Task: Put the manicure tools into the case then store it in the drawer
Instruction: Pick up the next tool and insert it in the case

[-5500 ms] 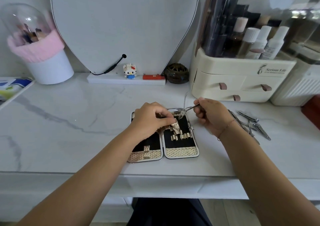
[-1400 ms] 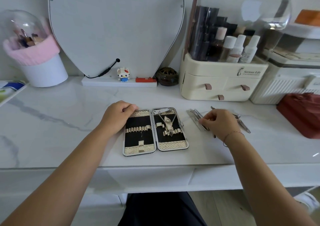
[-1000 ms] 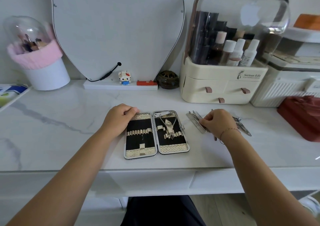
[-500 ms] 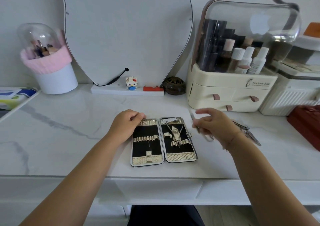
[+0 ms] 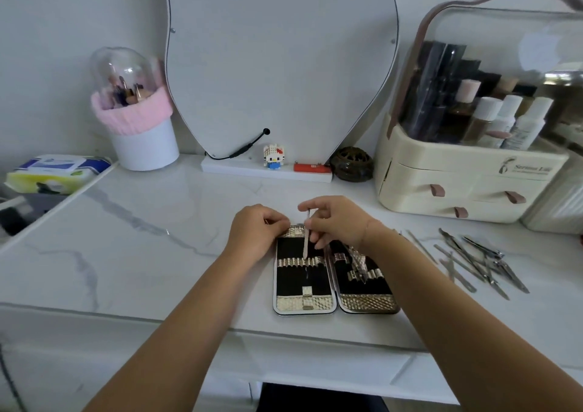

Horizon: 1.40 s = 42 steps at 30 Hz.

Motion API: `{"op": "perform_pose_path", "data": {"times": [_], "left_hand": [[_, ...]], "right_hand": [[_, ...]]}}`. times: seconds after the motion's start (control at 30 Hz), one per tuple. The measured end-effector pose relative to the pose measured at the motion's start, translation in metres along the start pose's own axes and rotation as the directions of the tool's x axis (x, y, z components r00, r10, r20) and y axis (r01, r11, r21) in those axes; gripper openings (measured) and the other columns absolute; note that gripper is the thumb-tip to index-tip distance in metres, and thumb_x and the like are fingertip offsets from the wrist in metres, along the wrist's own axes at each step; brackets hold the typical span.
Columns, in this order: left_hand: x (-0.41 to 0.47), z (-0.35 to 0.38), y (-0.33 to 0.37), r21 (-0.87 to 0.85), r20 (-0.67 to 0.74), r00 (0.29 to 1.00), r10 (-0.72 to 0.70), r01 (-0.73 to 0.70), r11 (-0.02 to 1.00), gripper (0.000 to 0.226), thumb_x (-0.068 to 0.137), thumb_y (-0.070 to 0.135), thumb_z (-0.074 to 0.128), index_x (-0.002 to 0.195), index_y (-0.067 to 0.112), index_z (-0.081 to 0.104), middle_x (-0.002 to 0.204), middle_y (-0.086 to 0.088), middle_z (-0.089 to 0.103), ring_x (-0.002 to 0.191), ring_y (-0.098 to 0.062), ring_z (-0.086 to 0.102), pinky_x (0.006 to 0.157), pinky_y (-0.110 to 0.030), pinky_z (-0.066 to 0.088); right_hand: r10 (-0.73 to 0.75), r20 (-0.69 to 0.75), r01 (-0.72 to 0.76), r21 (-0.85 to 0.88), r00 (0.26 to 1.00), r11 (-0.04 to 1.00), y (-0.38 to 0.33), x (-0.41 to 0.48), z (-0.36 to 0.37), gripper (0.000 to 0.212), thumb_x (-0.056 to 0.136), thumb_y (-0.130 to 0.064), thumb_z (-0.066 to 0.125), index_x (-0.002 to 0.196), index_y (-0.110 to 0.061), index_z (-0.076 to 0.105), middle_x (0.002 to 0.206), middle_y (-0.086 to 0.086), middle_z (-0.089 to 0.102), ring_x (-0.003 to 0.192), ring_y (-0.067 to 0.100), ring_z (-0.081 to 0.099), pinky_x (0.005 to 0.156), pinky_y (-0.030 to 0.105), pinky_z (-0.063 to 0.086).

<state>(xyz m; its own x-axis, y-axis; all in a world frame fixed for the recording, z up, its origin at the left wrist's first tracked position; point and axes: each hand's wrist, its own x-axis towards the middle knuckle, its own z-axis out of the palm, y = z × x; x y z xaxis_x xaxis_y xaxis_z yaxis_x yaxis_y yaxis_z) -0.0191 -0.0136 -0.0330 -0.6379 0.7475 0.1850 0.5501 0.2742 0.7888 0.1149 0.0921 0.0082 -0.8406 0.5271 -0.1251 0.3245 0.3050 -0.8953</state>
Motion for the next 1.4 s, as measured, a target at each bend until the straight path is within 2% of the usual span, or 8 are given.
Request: {"op": "perform_pose_path", "data": {"times": [0.1,0.27,0.4,0.5,0.63,1.07,1.27,1.4], "left_hand": [[0.002,-0.002,-0.002,-0.013,0.02,1.0,0.001,-0.001,1.0,0.012,0.082,0.022,0.07,0.09,0.017,0.077,0.09,0.002,0.072,0.081,-0.007,0.06,0.068,-0.014,0.039],[0.003,-0.001,-0.002,-0.02,0.015,1.0,-0.008,0.008,1.0,0.012,0.082,0.022,0.07,0.09,0.016,0.076,0.087,0.003,0.071,0.079,-0.007,0.059,0.068,-0.017,0.039],[0.005,0.0,-0.003,-0.01,0.011,1.0,-0.009,0.009,1.0,0.01,0.081,0.023,0.071,0.088,0.017,0.076,0.081,0.007,0.068,0.073,-0.002,0.057,0.064,-0.012,0.038],[0.006,0.001,-0.003,-0.013,0.013,1.0,-0.014,0.014,1.0,0.009,0.081,0.023,0.071,0.086,0.017,0.076,0.08,0.008,0.068,0.073,-0.003,0.057,0.064,-0.013,0.039],[0.005,0.001,-0.003,-0.005,0.014,1.0,-0.009,0.009,1.0,0.01,0.082,0.023,0.07,0.087,0.017,0.076,0.082,0.006,0.068,0.076,-0.006,0.059,0.065,-0.018,0.041],[0.004,0.0,-0.003,0.003,0.012,1.0,-0.013,0.013,1.0,0.01,0.082,0.022,0.069,0.087,0.017,0.076,0.082,0.005,0.068,0.076,-0.007,0.058,0.069,-0.022,0.04],[0.004,0.001,-0.002,0.009,0.011,1.0,-0.009,0.009,1.0,0.011,0.083,0.022,0.069,0.089,0.016,0.076,0.081,0.007,0.066,0.075,-0.005,0.056,0.067,-0.021,0.039],[0.005,0.001,-0.004,0.012,0.01,1.0,-0.008,0.008,1.0,0.011,0.082,0.023,0.069,0.088,0.017,0.076,0.08,0.008,0.066,0.071,-0.002,0.055,0.063,-0.015,0.039]], "right_hand": [[0.015,-0.028,-0.015,0.026,0.999,1.0,0.001,0.004,0.001,0.036,0.087,-0.001,0.059,0.121,-0.005,0.051,0.073,0.013,0.061,0.056,0.013,0.062,0.052,0.021,0.055],[0.054,-0.049,-0.051,0.059,0.997,0.997,0.001,0.008,0.003,0.029,0.085,0.001,0.061,0.112,0.001,0.051,0.067,0.014,0.062,0.043,0.008,0.06,0.045,0.018,0.051],[0.029,-0.076,-0.037,-0.111,0.997,0.993,0.005,0.009,0.003,0.022,0.083,-0.009,0.066,0.104,-0.004,0.059,0.068,0.008,0.066,0.048,0.013,0.059,0.051,0.021,0.052],[-0.028,-0.119,-0.007,-0.283,0.993,0.959,0.007,0.009,0.005,0.017,0.083,-0.018,0.066,0.099,-0.012,0.065,0.072,0.003,0.066,0.052,0.01,0.055,0.057,0.024,0.05],[-0.105,-0.172,0.008,-0.489,0.98,0.872,0.006,0.006,0.009,0.022,0.081,-0.027,0.068,0.1,-0.017,0.068,0.082,-0.003,0.059,0.076,0.011,0.053,0.072,0.024,0.041],[-0.103,-0.173,-0.017,-0.581,0.979,0.814,0.0,-0.002,0.014,0.022,0.079,-0.027,0.069,0.096,-0.015,0.066,0.088,-0.003,0.056,0.085,0.013,0.052,0.079,0.027,0.045],[-0.119,-0.147,-0.001,-0.632,0.982,0.775,-0.001,-0.005,0.016,0.018,0.082,-0.029,0.065,0.096,-0.017,0.066,0.088,-0.005,0.052,0.085,0.012,0.048,0.076,0.024,0.038],[-0.122,-0.108,0.027,-0.627,0.987,0.779,-0.001,-0.008,0.014,0.02,0.082,-0.029,0.066,0.098,-0.018,0.065,0.085,-0.005,0.053,0.084,0.012,0.048,0.075,0.024,0.037]]}}
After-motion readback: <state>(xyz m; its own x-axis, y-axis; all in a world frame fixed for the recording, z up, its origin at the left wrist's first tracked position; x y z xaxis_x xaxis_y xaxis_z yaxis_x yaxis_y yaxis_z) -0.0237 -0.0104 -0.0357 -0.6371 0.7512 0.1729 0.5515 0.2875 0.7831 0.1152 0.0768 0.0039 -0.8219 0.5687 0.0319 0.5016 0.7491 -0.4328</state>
